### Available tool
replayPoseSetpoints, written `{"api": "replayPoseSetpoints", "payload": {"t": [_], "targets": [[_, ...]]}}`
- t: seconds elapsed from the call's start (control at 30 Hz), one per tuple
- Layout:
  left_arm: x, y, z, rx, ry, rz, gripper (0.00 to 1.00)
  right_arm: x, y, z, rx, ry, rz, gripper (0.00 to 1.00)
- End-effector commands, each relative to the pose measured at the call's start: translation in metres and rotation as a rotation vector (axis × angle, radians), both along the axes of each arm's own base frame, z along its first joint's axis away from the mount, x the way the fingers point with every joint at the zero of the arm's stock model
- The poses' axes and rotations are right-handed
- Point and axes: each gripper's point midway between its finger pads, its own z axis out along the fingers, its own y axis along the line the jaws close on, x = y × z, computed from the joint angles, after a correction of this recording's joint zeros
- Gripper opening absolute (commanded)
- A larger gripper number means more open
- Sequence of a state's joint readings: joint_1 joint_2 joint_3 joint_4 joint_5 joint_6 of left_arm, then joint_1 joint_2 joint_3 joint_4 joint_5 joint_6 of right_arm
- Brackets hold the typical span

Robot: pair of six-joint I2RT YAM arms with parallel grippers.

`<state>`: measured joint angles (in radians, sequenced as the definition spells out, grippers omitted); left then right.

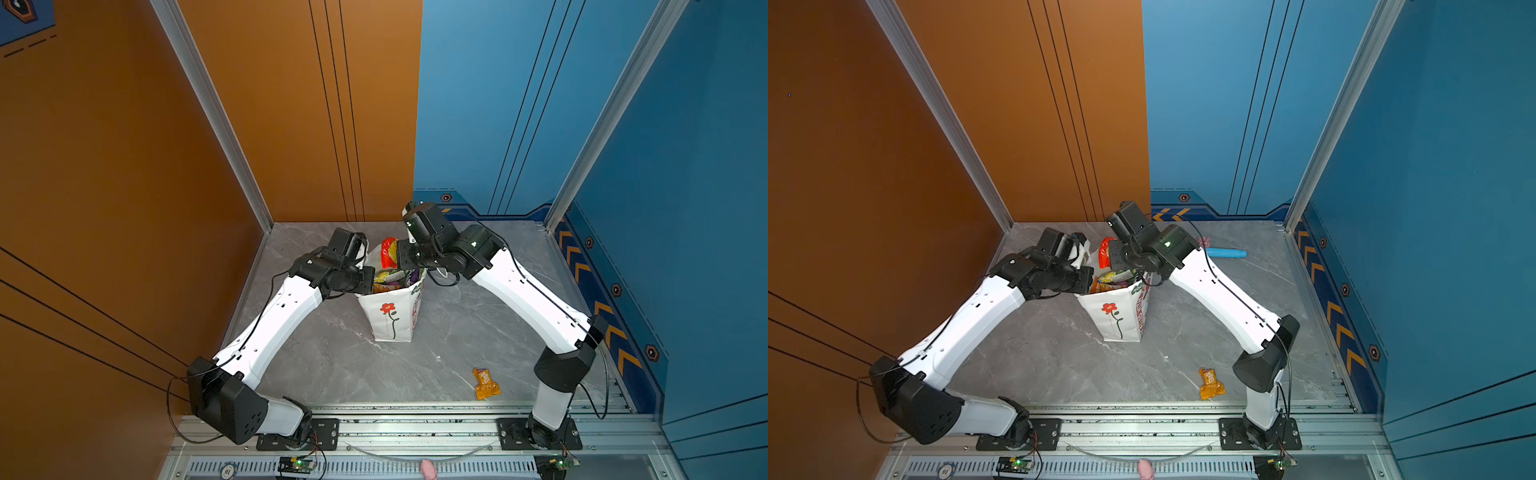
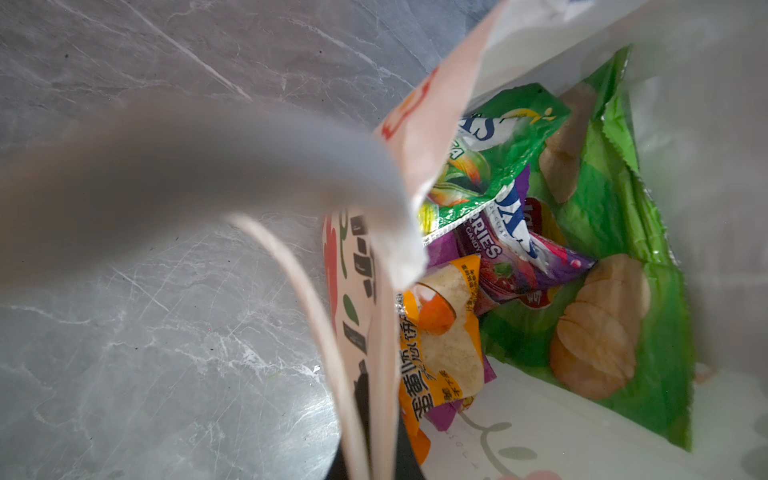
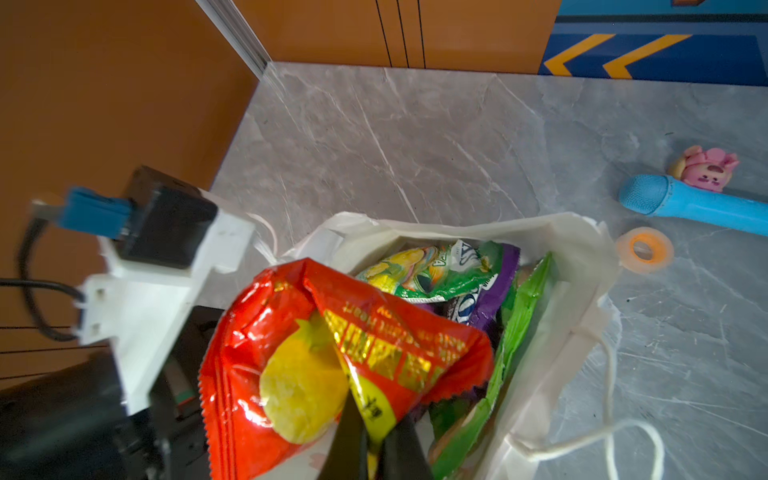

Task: Place the snacks into the paper bag
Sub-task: 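Lower the red packet into the paper bag and open the right gripper, then move the right gripper down onto the small orange packet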

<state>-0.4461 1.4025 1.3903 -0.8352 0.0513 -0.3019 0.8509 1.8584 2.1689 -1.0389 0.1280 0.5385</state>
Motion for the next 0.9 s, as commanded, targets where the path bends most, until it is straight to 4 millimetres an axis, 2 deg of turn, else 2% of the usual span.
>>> {"api": "replayPoseSetpoints", "payload": {"t": [0.0,0.13,0.23,0.43,0.7,0.87], "targets": [[0.011,0.000,0.036,-0.023,-0.156,0.000,0.00,-0.003,-0.004,-0.007,-0.061,0.020,0.028,0.05],[0.011,0.002,0.037,-0.019,-0.161,0.005,0.00,-0.001,-0.001,-0.026,-0.112,0.046,0.028,0.07],[0.011,0.002,0.037,-0.017,-0.162,0.005,0.00,0.000,-0.002,-0.029,-0.123,0.049,0.022,0.11],[0.012,0.002,0.037,-0.019,-0.161,0.004,0.00,0.001,-0.006,-0.024,-0.117,0.039,0.008,0.31],[0.012,0.001,0.035,-0.017,-0.155,0.006,0.00,-0.004,-0.008,-0.015,-0.097,0.033,0.009,0.34],[0.012,0.002,0.035,-0.014,-0.155,0.005,0.00,-0.018,-0.016,0.007,-0.067,0.011,0.013,0.34]]}}
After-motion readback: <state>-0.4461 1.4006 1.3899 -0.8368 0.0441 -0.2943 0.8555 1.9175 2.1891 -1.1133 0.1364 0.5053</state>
